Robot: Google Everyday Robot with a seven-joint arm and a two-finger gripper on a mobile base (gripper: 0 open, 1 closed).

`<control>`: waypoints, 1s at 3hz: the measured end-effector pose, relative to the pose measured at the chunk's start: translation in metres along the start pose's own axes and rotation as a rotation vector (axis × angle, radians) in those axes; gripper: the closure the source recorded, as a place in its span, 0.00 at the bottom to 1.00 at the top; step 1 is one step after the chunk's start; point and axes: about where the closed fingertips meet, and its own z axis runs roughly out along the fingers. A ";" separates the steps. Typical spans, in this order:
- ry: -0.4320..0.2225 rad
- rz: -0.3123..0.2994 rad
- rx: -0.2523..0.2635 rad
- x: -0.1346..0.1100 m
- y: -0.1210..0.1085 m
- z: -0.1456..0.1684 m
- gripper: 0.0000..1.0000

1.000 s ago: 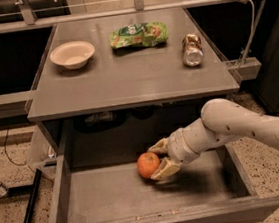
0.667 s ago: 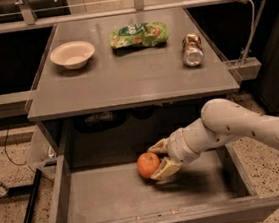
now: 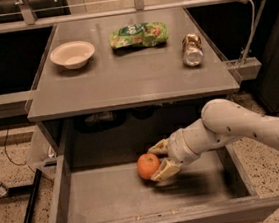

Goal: Pick orange from top drawer and place on counter

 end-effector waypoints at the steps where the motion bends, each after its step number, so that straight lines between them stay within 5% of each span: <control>1: -0.017 -0.002 0.026 -0.015 0.008 -0.017 1.00; 3: -0.060 -0.106 0.152 -0.090 0.018 -0.100 1.00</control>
Offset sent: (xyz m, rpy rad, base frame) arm -0.0371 -0.0143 0.1398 0.1007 -0.1872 -0.0411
